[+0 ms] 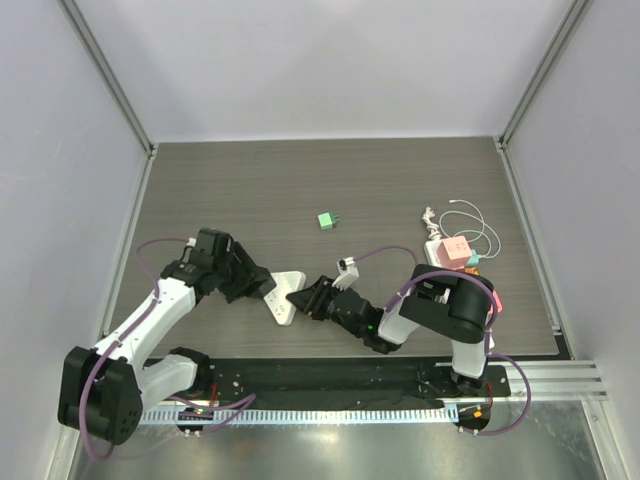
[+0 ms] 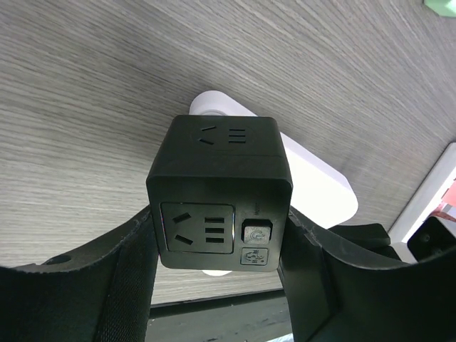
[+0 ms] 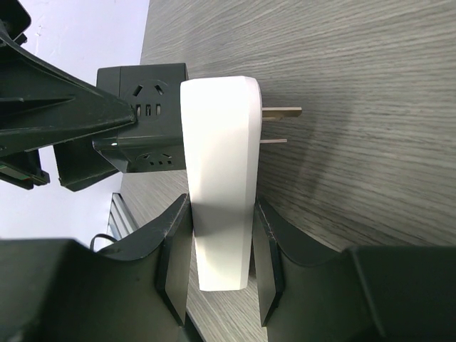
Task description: Pull the plug off the socket
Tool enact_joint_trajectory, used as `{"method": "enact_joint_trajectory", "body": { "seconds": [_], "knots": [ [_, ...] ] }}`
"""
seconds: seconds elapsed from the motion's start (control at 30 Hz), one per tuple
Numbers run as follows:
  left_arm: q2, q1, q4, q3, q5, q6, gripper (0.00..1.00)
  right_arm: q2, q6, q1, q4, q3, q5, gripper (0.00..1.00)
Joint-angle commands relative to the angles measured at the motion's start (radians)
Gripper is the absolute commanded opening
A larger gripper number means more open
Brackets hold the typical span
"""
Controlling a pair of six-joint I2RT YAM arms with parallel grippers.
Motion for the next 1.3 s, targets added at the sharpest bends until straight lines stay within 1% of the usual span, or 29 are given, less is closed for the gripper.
{"method": "enact_joint_trajectory", "body": {
  "seconds": [0.0,0.07,0.1,0.13,0.17,0.2,0.27,0.3,0.33,0.37,0.4,0.47,0.5,0.53,0.63,0.67,0.8,0.9,0.93,0.97,1.0,1.03,1.07,1.27],
  "knots": [
    [-0.008,0.028,0.04,-0.028,0.005,0.007,0.41,0.01,-0.06,-0.001,-0.069,0.017,0.006,0.07],
    [-0.01,0.036,0.051,-0.034,0.031,0.013,0.33,0.009,-0.064,-0.001,-0.073,0.023,0.002,0.12],
    [-0.011,0.039,0.063,-0.039,0.041,0.019,0.3,0.009,-0.064,-0.001,-0.083,0.028,-0.002,0.16],
    [-0.011,0.039,0.067,-0.042,0.061,0.03,0.23,0.007,-0.071,-0.003,-0.091,0.037,-0.006,0.24],
    [-0.01,0.037,0.071,-0.042,0.07,0.037,0.19,0.006,-0.075,-0.001,-0.1,0.043,-0.011,0.28],
    [-0.007,0.037,0.074,-0.039,0.08,0.044,0.13,0.003,-0.081,-0.001,-0.125,0.062,-0.017,0.34],
    [-0.001,0.039,0.074,-0.036,0.097,0.068,0.07,0.003,-0.103,-0.001,-0.151,0.083,-0.04,0.39],
    [0.002,0.039,0.072,-0.031,0.1,0.074,0.0,0.003,-0.109,-0.001,-0.174,0.094,-0.044,0.47],
    [0.004,0.039,0.069,-0.031,0.1,0.077,0.0,0.003,-0.114,-0.001,-0.188,0.115,-0.052,0.52],
    [0.005,0.039,0.069,-0.029,0.106,0.08,0.0,0.004,-0.123,-0.001,-0.198,0.123,-0.057,0.53],
    [0.004,0.039,0.068,-0.031,0.109,0.08,0.0,0.004,-0.121,-0.001,-0.214,0.135,-0.057,0.59],
    [-0.001,0.037,0.066,-0.036,0.11,0.08,0.0,0.006,-0.12,-0.001,-0.221,0.142,-0.06,0.61],
    [-0.008,0.039,0.066,-0.04,0.112,0.079,0.0,0.006,-0.12,-0.001,-0.223,0.148,-0.061,0.65],
    [-0.014,0.039,0.066,-0.042,0.11,0.08,0.0,0.009,-0.12,-0.001,-0.223,0.151,-0.061,0.65],
    [-0.028,0.039,0.06,-0.043,0.11,0.085,0.0,0.016,-0.111,-0.001,-0.218,0.155,-0.058,0.63],
    [-0.03,0.039,0.052,-0.042,0.109,0.088,0.0,0.018,-0.109,-0.001,-0.215,0.155,-0.06,0.58],
    [-0.047,0.039,0.046,-0.043,0.115,0.09,0.0,0.027,-0.104,-0.005,-0.214,0.163,-0.064,0.5],
    [-0.059,0.039,0.043,-0.052,0.129,0.085,0.0,0.03,-0.103,-0.006,-0.215,0.169,-0.068,0.49],
    [-0.068,0.039,0.041,-0.055,0.127,0.084,0.0,0.032,-0.103,-0.008,-0.215,0.171,-0.069,0.47],
    [-0.074,0.039,0.041,-0.063,0.124,0.082,0.0,0.033,-0.104,-0.008,-0.215,0.172,-0.071,0.29],
    [-0.08,0.039,0.04,-0.066,0.121,0.077,0.0,0.035,-0.104,-0.008,-0.215,0.172,-0.072,0.18],
    [-0.086,0.037,0.04,-0.069,0.12,0.074,0.0,0.035,-0.103,-0.008,-0.217,0.174,-0.072,0.08],
    [-0.099,0.039,0.038,-0.068,0.121,0.065,0.0,0.035,-0.104,-0.008,-0.226,0.175,-0.069,0.01],
    [-0.134,0.039,0.005,-0.01,0.152,0.065,0.0,0.041,-0.101,-0.008,-0.252,0.188,-0.069,0.01]
  ]
}}
